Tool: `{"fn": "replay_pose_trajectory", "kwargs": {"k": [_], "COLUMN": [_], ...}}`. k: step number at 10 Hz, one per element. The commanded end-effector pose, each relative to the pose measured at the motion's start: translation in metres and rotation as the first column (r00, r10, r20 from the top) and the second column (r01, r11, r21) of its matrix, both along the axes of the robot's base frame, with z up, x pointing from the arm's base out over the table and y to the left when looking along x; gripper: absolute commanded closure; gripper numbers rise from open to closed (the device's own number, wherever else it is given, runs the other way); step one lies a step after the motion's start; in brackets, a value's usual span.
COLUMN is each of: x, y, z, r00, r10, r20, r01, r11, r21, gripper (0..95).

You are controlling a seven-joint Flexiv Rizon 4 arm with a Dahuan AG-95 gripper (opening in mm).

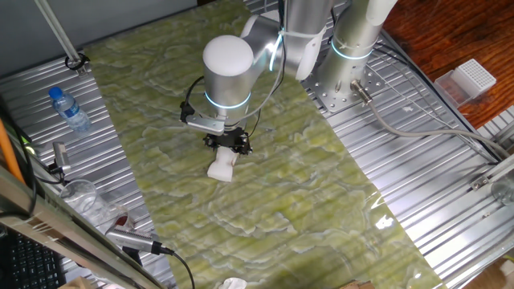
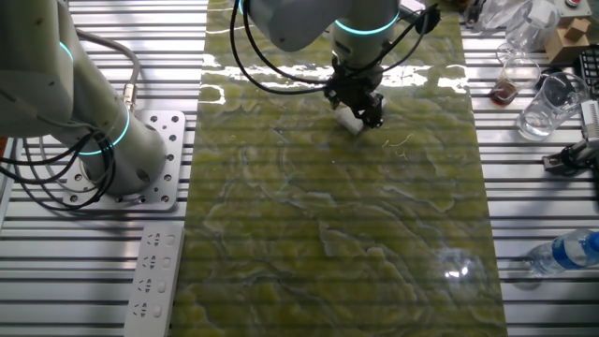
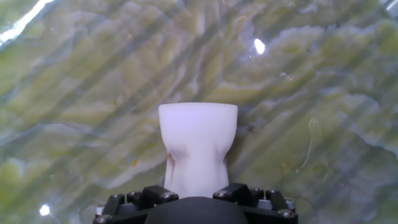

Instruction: Clean the tabletop with a sponge

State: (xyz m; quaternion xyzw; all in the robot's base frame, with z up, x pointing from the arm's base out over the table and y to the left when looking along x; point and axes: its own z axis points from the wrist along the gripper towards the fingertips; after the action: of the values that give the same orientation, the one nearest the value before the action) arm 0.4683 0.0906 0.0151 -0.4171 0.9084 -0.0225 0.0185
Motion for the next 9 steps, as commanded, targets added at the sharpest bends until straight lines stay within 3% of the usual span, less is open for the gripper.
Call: {"fn": "replay_pose_trajectory", "kwargs": {"k": [1, 2, 9], "x": [-0.001, -0.001, 0.0012], "y": [-0.0004, -0.0004, -0.0083], "z": [0.0011, 0.0011, 0.0015], "r00": [1.0, 1.0, 0.999], "r10": [-0.004, -0.02, -0.031], "r20": [0.003, 0.005, 0.01], "r01": [0.004, 0.02, 0.031], "r11": [1.0, 1.0, 1.0], "r21": [0.001, 0.003, 0.004], "gripper": [57.0, 95.0, 95.0]}}
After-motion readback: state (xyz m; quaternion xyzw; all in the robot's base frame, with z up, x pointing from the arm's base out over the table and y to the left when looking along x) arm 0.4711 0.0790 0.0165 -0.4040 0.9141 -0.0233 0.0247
